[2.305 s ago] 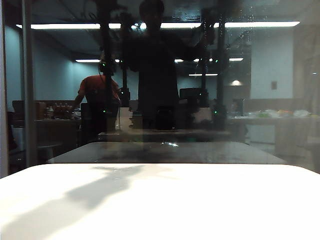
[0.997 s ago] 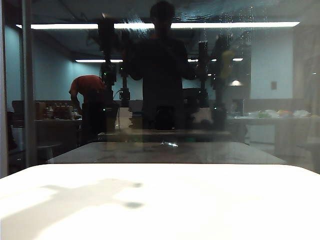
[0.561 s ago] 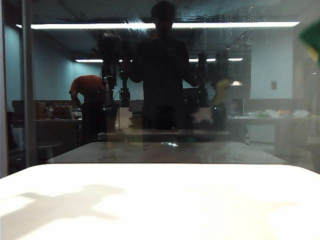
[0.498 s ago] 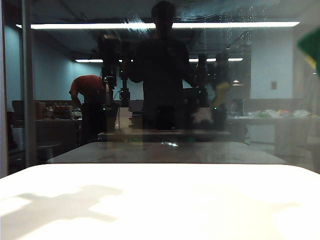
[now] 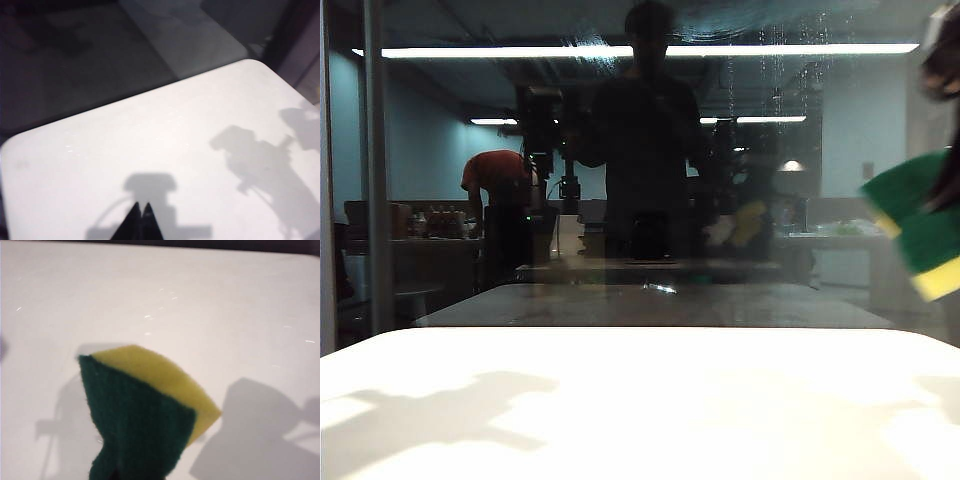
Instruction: Reach upward to find where there is water on the glass, pick up the sponge from the table, dry the water, and finally place the sponge back on the table.
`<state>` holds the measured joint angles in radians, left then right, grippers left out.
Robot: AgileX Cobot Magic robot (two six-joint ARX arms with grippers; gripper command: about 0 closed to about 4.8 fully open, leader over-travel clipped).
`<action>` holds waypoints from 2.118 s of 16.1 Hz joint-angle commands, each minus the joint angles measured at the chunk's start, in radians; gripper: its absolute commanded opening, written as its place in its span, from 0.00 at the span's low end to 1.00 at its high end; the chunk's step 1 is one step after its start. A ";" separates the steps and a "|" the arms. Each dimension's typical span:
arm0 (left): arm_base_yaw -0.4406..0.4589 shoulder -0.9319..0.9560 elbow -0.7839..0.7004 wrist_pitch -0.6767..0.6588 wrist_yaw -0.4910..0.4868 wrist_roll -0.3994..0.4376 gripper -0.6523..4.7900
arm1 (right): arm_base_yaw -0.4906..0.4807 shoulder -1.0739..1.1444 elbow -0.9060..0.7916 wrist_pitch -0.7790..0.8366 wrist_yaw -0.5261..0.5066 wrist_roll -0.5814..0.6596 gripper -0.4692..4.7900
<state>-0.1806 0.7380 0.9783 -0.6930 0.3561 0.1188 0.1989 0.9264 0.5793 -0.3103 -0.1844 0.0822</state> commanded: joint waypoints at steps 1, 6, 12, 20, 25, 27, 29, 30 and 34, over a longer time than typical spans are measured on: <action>0.000 -0.004 -0.002 0.025 0.026 0.001 0.11 | 0.074 0.116 0.004 0.153 -0.021 0.028 0.08; 0.000 -0.004 -0.002 0.025 0.026 0.001 0.11 | 0.234 0.345 0.005 0.372 -0.020 0.125 0.08; 0.000 -0.004 -0.002 0.016 0.026 0.001 0.11 | 0.290 0.534 0.007 0.481 -0.020 0.210 0.08; 0.000 -0.004 -0.002 0.006 0.026 0.001 0.11 | 0.290 0.566 0.008 0.467 -0.020 0.263 0.31; 0.000 -0.004 -0.002 -0.008 0.026 0.004 0.11 | 0.289 0.563 0.013 0.467 -0.017 0.284 0.56; 0.000 -0.004 -0.002 -0.008 0.026 0.004 0.11 | 0.289 0.555 0.015 0.468 -0.008 0.284 0.56; 0.000 -0.004 -0.002 -0.008 0.025 0.004 0.11 | 0.289 0.544 0.021 0.467 0.012 0.284 0.54; 0.001 -0.004 -0.002 -0.008 0.022 0.005 0.11 | 0.288 0.529 0.021 0.467 0.036 0.284 0.47; 0.002 -0.004 -0.002 -0.006 -0.054 0.055 0.11 | 0.283 0.439 0.023 0.464 0.107 0.269 0.22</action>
<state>-0.1802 0.7361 0.9745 -0.7074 0.3313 0.1471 0.4816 1.3933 0.5941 0.1413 -0.1093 0.3618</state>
